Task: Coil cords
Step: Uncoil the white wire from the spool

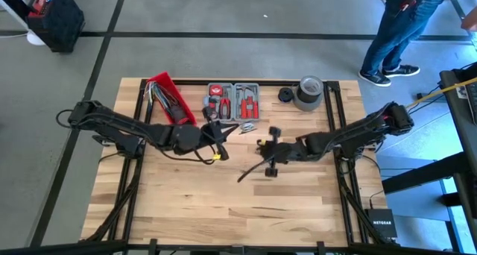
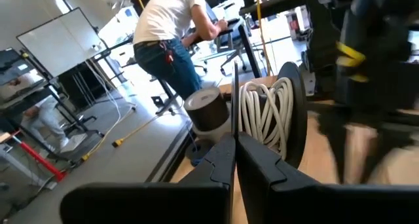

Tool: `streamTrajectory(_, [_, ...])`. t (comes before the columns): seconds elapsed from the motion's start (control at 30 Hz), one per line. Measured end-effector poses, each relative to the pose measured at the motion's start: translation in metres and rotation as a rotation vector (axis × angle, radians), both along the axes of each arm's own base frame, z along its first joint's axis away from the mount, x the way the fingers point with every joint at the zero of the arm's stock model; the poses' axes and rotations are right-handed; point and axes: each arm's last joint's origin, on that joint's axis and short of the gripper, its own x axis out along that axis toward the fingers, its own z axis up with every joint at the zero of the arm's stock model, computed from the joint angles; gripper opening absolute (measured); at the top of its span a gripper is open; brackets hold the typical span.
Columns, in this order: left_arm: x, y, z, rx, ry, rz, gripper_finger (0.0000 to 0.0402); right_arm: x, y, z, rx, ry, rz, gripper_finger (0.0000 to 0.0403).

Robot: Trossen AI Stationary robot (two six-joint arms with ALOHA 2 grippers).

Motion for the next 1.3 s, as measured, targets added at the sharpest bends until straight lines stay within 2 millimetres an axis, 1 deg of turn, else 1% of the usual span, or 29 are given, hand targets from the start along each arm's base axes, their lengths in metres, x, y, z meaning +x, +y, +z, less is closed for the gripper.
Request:
streamTrajectory(0.07, [0.0, 0.001, -0.001, -0.003, 0.007, 0.003, 0.0005, 0.005, 0.002, -0.003, 0.014, -0.007, 0.069, 0.0073])
streamTrajectory(0.13, [0.0, 0.001, -0.001, -0.004, 0.011, 0.005, 0.0005, 0.007, 0.003, 0.001, 0.007, -0.016, 0.105, 0.0104])
streamTrajectory(0.2, [0.0, 0.001, -0.001, -0.003, 0.012, 0.005, 0.0005, 0.009, 0.004, 0.011, 0.001, -0.026, 0.113, 0.0134])
streamTrajectory(0.27, [0.0, 0.001, -0.001, -0.003, 0.012, 0.005, 0.0005, 0.007, 0.004, 0.022, 0.004, -0.009, 0.111, 0.0158])
streamTrajectory(0.33, [0.0, 0.001, -0.001, -0.005, 0.011, 0.005, 0.0005, 0.006, 0.005, 0.033, 0.006, -0.025, 0.081, 0.0176])
streamTrajectory(0.4, [0.0, 0.001, -0.001, -0.01, 0.006, 0.006, 0.0005, 0.005, 0.005, 0.035, -0.009, -0.03, 0.045, 0.0187])
streamTrajectory(0.5, [0.0, 0.001, -0.001, -0.012, 0.005, 0.006, 0.0005, 0.004, 0.003, 0.032, -0.053, -0.048, -0.009, 0.0192])
streamTrajectory(0.6, [0.0, 0.001, -0.001, -0.026, -0.006, 0.008, 0.0005, 0.008, -0.003, 0.023, -0.094, -0.156, -0.084, 0.0192])
streamTrajectory(0.7, [0.0, 0.001, 0.0, -0.028, -0.011, 0.008, 0.0005, 0.011, -0.007, 0.012, -0.084, -0.268, -0.079, 0.0192])
streamTrajectory(0.77, [0.0, 0.001, 0.0, -0.029, -0.011, 0.008, 0.0005, 0.015, -0.009, 0.011, -0.055, -0.371, -0.074, 0.0192])
streamTrajectory(0.83, [0.0, 0.001, -0.001, -0.031, -0.012, 0.009, 0.0005, 0.018, -0.01, 0.008, -0.032, -0.427, -0.071, 0.0192])
streamTrajectory(0.93, [0.0, 0.002, -0.001, -0.031, -0.009, 0.011, 0.0005, 0.023, -0.01, 0.003, -0.014, -0.449, -0.055, 0.0192])
streamTrajectory(1.13, [0.0, 0.003, -0.001, -0.036, -0.011, 0.013, 0.0005, 0.035, -0.008, -0.009, -0.018, -0.509, -0.097, 0.0192])
streamTrajectory(1.3, [0.0, 0.003, -0.001, -0.036, -0.01, 0.013, 0.0005, 0.038, -0.01, -0.015, -0.075, -0.502, -0.156, 0.019])
